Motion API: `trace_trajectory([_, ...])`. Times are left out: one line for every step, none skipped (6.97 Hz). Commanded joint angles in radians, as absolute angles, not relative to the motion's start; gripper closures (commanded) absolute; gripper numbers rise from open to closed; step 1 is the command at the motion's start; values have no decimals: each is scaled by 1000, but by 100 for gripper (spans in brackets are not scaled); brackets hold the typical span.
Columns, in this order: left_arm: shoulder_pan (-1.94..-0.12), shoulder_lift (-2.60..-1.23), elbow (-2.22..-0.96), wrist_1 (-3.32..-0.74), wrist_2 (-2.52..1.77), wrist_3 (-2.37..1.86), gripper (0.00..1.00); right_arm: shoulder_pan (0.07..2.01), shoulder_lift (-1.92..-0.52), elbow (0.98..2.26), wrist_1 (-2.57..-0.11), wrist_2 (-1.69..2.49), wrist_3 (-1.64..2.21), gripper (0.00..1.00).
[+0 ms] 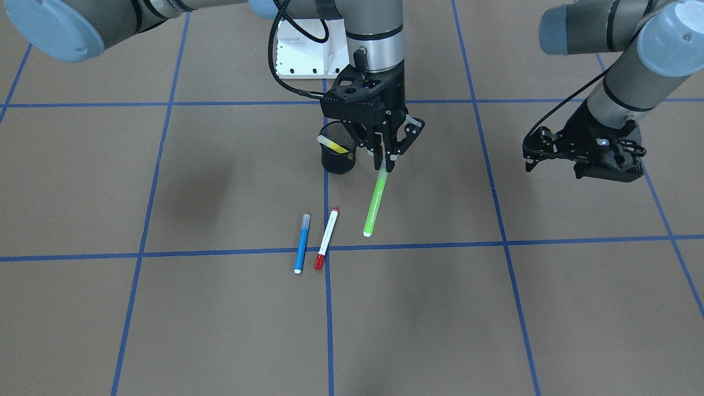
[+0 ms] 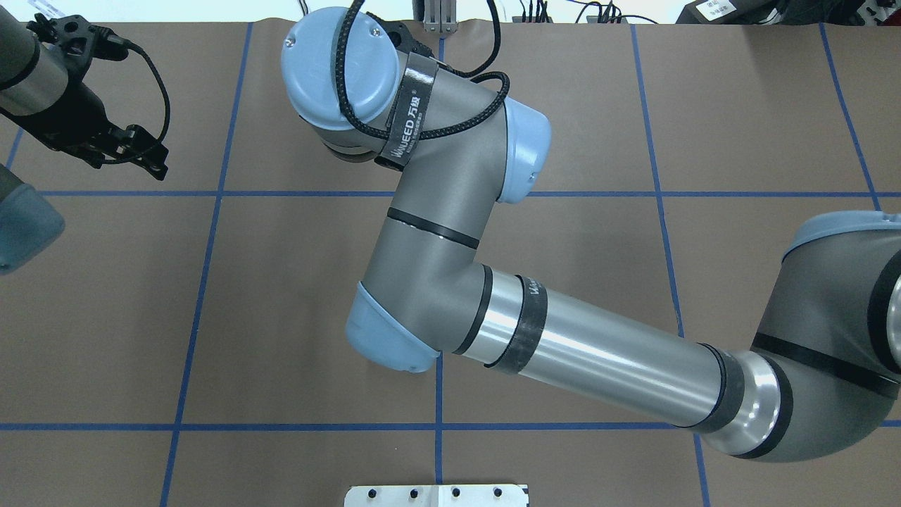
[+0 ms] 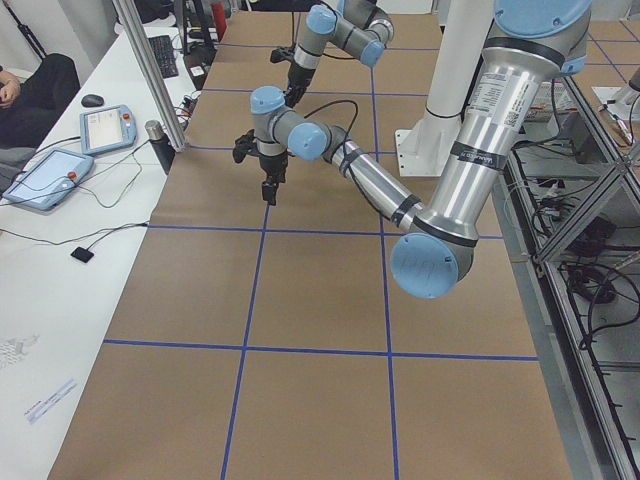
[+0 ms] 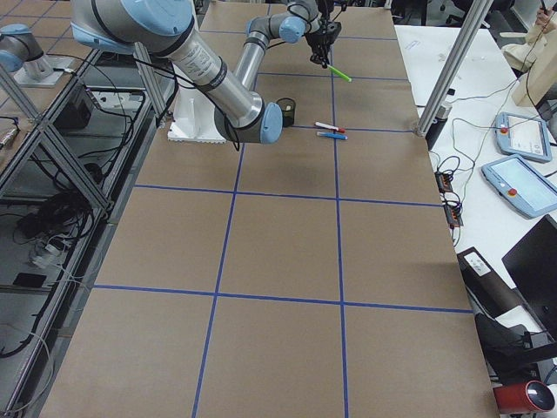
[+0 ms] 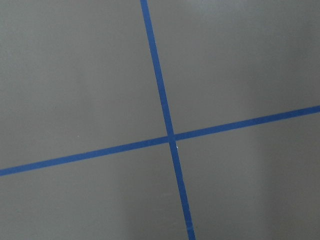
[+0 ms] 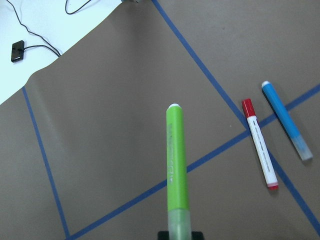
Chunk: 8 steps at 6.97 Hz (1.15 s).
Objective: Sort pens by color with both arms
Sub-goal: 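Lift the green highlighter out and lay it beside the red-capped marker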
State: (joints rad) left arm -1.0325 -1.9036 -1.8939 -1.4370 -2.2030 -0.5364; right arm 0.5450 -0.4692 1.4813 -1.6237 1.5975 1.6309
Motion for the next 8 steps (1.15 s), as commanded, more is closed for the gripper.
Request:
trace_trajectory([-1032, -1893, -1899, -1436, -2209, -537, 1, 563, -462, 1326, -1469, 1591, 1468, 100])
trace_trajectory([-1032, -1887, -1896, -1434, -2209, -537, 1, 563, -462, 1268, -1403, 1591, 1442, 100])
trace_trajectory([-1032, -1887, -1896, -1434, -2209, -537, 1, 560, -463, 1244, -1398, 1591, 1410, 100])
trace_trajectory([-1032, -1887, -1894, -1434, -2209, -535, 1, 557, -468, 1233, -1387, 1592, 1408, 100])
trace_trajectory([-1032, -1887, -1894, -1434, -2209, -535, 1, 543, -485, 1226, -1385, 1586, 1393, 100])
trace_trajectory([-1032, -1887, -1894, -1434, -2209, -535, 1, 517, -495, 1226, -1387, 1559, 1384, 100])
trace_trajectory([-1032, -1887, -1896, -1433, -2209, -535, 1, 497, -495, 1224, -1387, 1537, 1384, 100])
trace_trajectory([-1032, -1887, -1896, -1433, -2209, -535, 1, 483, -500, 1224, -1387, 1532, 1384, 100])
